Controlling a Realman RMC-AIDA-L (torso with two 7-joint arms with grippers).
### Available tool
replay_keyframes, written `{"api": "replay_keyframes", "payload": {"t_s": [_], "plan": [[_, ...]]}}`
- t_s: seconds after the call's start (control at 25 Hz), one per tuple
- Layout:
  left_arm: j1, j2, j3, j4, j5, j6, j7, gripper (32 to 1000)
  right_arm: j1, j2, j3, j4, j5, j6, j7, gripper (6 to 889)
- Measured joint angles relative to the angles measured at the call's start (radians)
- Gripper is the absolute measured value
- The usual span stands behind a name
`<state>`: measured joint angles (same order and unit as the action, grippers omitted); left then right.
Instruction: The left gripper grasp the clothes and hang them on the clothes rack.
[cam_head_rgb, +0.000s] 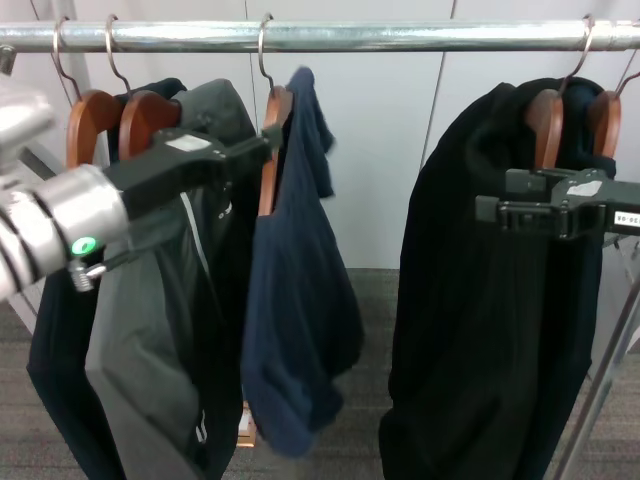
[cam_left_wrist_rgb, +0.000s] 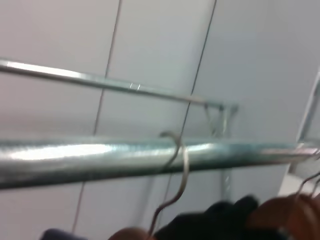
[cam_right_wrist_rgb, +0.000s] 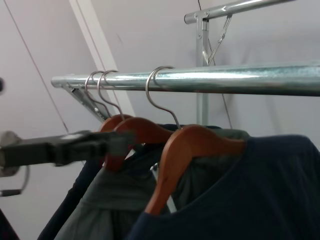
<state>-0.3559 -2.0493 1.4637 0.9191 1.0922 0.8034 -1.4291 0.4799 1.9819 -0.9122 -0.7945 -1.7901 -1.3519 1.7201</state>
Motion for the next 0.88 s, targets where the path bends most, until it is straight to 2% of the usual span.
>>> {"api": "replay_keyframes", "payload": {"t_s": [0.16, 0.24, 0.4, 0.64, 0.88], "plan": [[0.058, 0.0006, -0.094, 0.006, -0.032, 0.221, 0.065, 658, -0.002, 0.0, 0.048, 0.006, 0.0, -0.008, -0.013, 822], [0.083, 0.0019, -0.123, 0.0, -0.047, 0.316, 0.1, 689, -0.003, -0.002, 0.058, 0.011, 0.0, -0.01, -0.014, 822], [0.135, 0.0028, -0.141, -0.003, -0.04, 0.439, 0.156, 703, -0.003, -0.002, 0.062, 0.014, 0.0, -0.012, -0.02, 822], [0.18, 0.0001, -0.135, -0.018, -0.038, 0.482, 0.237, 702, -0.003, 0.0, 0.067, 0.027, 0.0, -0.012, -0.039, 822], [0.173, -0.0019, -0.135, -0.04, -0.042, 0.523, 0.273, 701, 0.007, -0.004, 0.068, 0.028, 0.012, -0.019, -0.04, 822]]}}
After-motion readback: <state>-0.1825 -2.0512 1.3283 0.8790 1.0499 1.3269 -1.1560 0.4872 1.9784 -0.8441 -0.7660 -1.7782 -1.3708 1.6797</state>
